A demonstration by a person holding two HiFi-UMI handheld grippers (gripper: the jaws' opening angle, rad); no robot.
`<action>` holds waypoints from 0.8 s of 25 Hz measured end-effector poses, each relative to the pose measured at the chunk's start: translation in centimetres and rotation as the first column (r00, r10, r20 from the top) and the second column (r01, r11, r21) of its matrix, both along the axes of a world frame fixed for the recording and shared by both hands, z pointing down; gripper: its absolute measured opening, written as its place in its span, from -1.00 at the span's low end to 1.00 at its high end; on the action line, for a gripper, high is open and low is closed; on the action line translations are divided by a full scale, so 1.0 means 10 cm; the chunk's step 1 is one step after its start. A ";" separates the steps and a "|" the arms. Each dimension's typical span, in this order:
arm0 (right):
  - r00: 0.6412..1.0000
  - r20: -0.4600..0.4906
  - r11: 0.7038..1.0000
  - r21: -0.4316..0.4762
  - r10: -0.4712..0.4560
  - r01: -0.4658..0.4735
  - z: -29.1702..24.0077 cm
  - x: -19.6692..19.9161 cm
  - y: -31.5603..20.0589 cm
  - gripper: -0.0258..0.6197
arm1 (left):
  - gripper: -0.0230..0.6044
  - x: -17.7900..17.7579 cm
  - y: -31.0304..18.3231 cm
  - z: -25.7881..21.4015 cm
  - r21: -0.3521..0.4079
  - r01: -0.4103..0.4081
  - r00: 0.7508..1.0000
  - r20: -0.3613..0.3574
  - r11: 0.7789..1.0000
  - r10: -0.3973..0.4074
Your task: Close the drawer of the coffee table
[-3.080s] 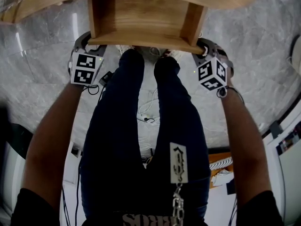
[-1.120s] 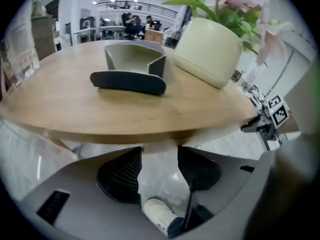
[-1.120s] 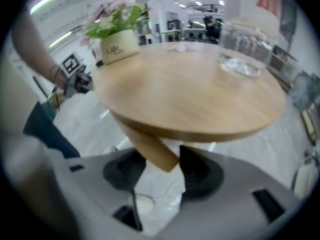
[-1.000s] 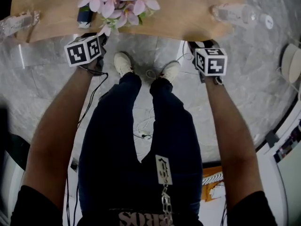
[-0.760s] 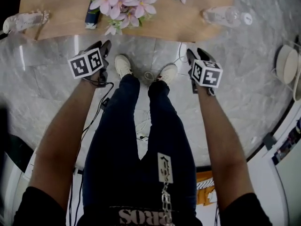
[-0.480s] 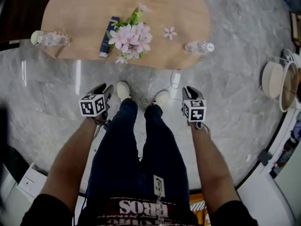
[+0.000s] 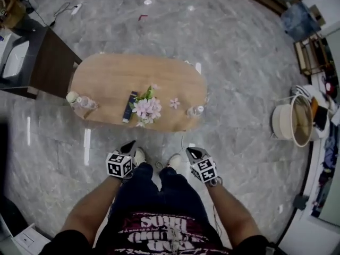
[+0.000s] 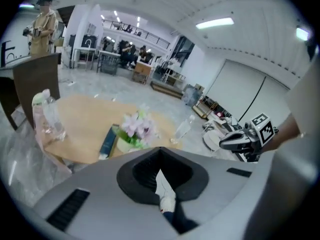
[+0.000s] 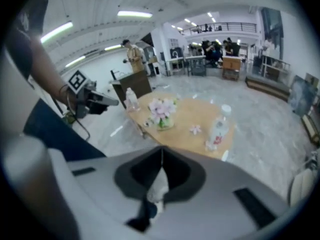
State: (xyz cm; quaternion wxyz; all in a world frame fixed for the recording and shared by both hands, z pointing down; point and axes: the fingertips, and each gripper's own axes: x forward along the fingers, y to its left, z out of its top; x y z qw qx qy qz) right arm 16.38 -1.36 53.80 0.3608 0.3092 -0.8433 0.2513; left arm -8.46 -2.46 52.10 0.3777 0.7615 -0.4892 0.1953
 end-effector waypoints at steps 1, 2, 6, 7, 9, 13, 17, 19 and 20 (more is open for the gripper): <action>0.999 0.029 0.999 0.038 -0.012 0.011 -0.24 -0.06 -0.01 -0.81 | -0.86 0.09 -0.08 -0.26 0.054 -0.014 1.000 -0.011 0.998 0.015; 0.998 0.059 0.996 0.084 -0.022 0.017 -0.51 -0.13 -0.05 -0.81 | -0.86 0.17 -0.16 -0.54 0.111 -0.029 0.999 -0.015 0.993 0.031; 0.985 0.169 0.957 0.291 -0.041 -0.010 -1.67 -0.37 -0.22 -0.81 | -0.86 0.41 -0.44 -1.82 0.373 -0.108 0.993 0.003 0.921 0.115; 0.981 0.190 0.942 0.336 -0.043 -0.024 -1.92 -0.40 -0.25 -0.81 | -0.86 0.46 -0.48 -2.13 0.436 -0.128 0.991 0.013 0.891 0.136; 0.972 0.231 0.913 0.404 -0.036 -0.063 -2.33 -0.43 -0.31 -0.82 | -0.86 0.52 -0.55 -2.66 0.536 -0.146 0.987 0.027 0.832 0.156; 0.950 0.310 0.876 0.452 0.025 -0.171 -2.73 -0.46 -0.42 -0.82 | -0.86 0.46 -0.62 -3.21 0.664 -0.161 0.987 0.105 0.730 0.122; 0.941 0.339 0.873 0.455 0.014 -0.177 -2.83 -0.53 -0.51 -0.82 | -0.86 0.34 -0.78 -3.20 0.671 -0.132 0.989 0.139 0.730 0.052; 0.937 0.350 0.867 0.473 -0.021 -0.157 -2.87 -0.55 -0.54 -0.82 | -0.86 0.33 -0.80 -3.21 0.662 -0.108 0.992 0.116 0.741 0.042; 0.932 0.363 0.870 0.466 -0.023 -0.160 -2.88 -0.55 -0.55 -0.82 | -0.86 0.32 -0.80 -3.20 0.657 -0.098 0.993 0.110 0.748 0.034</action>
